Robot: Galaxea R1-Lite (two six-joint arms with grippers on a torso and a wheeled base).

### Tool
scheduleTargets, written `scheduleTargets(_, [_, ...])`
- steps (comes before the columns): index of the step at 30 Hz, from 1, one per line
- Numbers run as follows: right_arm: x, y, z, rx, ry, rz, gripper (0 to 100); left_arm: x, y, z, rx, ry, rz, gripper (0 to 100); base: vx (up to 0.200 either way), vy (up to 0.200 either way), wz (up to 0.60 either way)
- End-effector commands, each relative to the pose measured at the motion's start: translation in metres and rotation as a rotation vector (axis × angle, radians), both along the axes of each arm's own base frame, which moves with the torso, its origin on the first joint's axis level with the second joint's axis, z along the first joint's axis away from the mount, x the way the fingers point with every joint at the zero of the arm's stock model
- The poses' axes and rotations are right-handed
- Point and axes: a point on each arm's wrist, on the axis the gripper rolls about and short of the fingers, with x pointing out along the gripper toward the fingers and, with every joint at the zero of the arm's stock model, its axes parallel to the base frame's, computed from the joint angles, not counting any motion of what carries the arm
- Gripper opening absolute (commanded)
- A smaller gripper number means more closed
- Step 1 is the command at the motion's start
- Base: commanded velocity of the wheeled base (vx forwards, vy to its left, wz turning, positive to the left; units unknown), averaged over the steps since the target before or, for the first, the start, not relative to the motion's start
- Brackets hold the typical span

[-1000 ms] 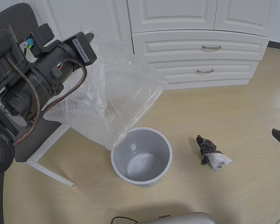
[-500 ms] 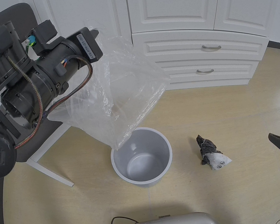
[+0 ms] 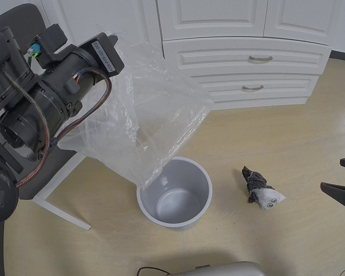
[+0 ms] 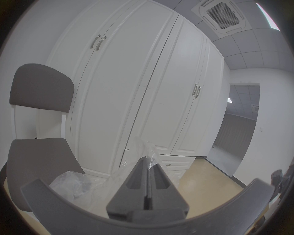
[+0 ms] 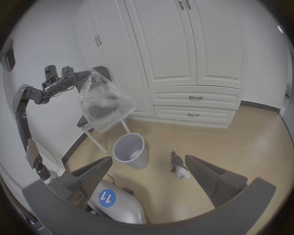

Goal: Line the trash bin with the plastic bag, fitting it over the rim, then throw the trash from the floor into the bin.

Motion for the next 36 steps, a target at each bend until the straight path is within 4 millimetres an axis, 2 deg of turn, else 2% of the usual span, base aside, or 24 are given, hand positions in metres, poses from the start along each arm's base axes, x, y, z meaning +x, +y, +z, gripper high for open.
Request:
scheduleTargets(1, [0.016, 0.014, 0.032, -0.02, 0.038, 0.04, 100, -0.004, 0.002, 0.001, 0.035, -0.021, 0.016, 0, 0.0, 0.0, 0.0])
scheduleTargets(4, [0.012, 0.018, 0.049, -0.034, 0.075, 0.082, 100, -0.004, 0.002, -0.003, 0.046, -0.012, 0.015, 0, 0.0, 0.0, 0.0])
scheduleTargets(7, [0.007, 0.022, 0.054, 0.004, 0.106, 0.12, 100, -0.004, 0.001, -0.006, 0.053, -0.003, 0.013, 0, 0.0, 0.0, 0.0])
scheduleTargets(12, [0.008, 0.037, 0.046, 0.107, 0.203, 0.175, 100, -0.004, -0.002, -0.005, 0.051, -0.008, 0.005, 0, 0.0, 0.0, 0.0])
scheduleTargets(13, [0.016, 0.045, 0.042, 0.11, 0.226, 0.167, 100, -0.004, -0.002, -0.005, 0.054, -0.01, 0.004, 0, 0.0, 0.0, 0.0])
scheduleTargets(19, [0.02, 0.058, 0.034, 0.168, 0.241, 0.203, 100, -0.005, -0.001, -0.001, 0.056, -0.024, 0.008, 0, 0.0, 0.0, 0.0])
scheduleTargets(25, [0.026, 0.093, 0.02, 0.282, 0.283, 0.292, 100, -0.006, -0.006, 0.011, 0.023, -0.055, -0.005, 0, 0.0, 0.0, 0.0])
scheduleTargets(26, [0.026, 0.093, 0.02, 0.282, 0.283, 0.292, 100, -0.006, -0.006, 0.011, 0.023, -0.055, -0.005, 0, 0.0, 0.0, 0.0])
scheduleTargets(29, [0.033, 0.112, 0.006, 0.306, 0.325, 0.311, 100, -0.01, -0.004, 0.016, -0.013, -0.093, -0.01, 0, 0.0, 0.0, 0.0])
scheduleTargets(32, [0.039, 0.121, -0.002, 0.32, 0.339, 0.299, 100, -0.013, -0.002, 0.022, -0.044, -0.128, -0.01, 0, 0.0, 0.0, 0.0])
scheduleTargets(36, [0.046, 0.13, -0.003, 0.402, 0.345, 0.285, 100, -0.022, 0.0, 0.031, -0.069, -0.16, -0.023, 0, 0.0, 0.0, 0.0])
